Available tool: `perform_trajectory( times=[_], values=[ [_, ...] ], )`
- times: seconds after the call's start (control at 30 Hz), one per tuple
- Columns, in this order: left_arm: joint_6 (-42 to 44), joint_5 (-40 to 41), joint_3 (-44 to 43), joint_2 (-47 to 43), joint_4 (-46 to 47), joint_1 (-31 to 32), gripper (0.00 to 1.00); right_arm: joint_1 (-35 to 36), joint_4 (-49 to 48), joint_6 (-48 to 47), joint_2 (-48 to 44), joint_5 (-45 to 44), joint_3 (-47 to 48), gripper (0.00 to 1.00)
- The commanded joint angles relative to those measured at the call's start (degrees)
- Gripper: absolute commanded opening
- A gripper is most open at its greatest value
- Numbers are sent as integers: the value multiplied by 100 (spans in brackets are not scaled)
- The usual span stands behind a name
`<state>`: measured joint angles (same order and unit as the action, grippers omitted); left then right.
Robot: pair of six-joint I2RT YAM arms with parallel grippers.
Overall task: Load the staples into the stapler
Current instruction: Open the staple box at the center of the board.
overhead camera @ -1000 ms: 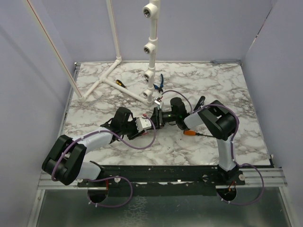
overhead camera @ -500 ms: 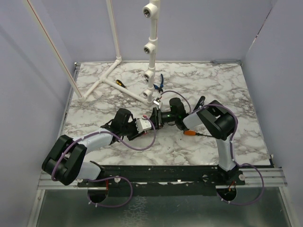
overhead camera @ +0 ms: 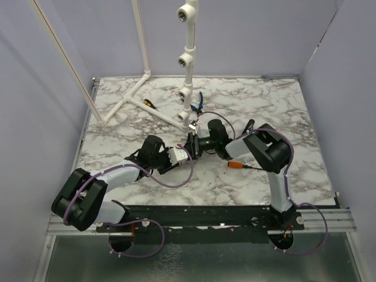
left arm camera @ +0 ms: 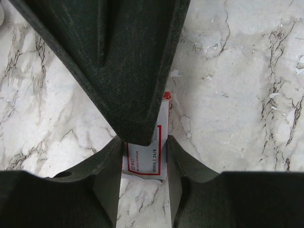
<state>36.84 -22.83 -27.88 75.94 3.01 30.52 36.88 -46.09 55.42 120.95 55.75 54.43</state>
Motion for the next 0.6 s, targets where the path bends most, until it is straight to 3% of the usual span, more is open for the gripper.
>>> perform_trajectory(
  times=[0.0,0.27,0.57],
  values=[
    [8,-125,36,-77,768,121,24,214,1457,-565,280,-440,56,55],
    [73,-204,148,-118,757,121,24,53,1607,-855,166,-434,-3,57],
    [139,-213,134,-106,690,121,24,-179,1130,-763,59,-142,-201,60]
  ],
)
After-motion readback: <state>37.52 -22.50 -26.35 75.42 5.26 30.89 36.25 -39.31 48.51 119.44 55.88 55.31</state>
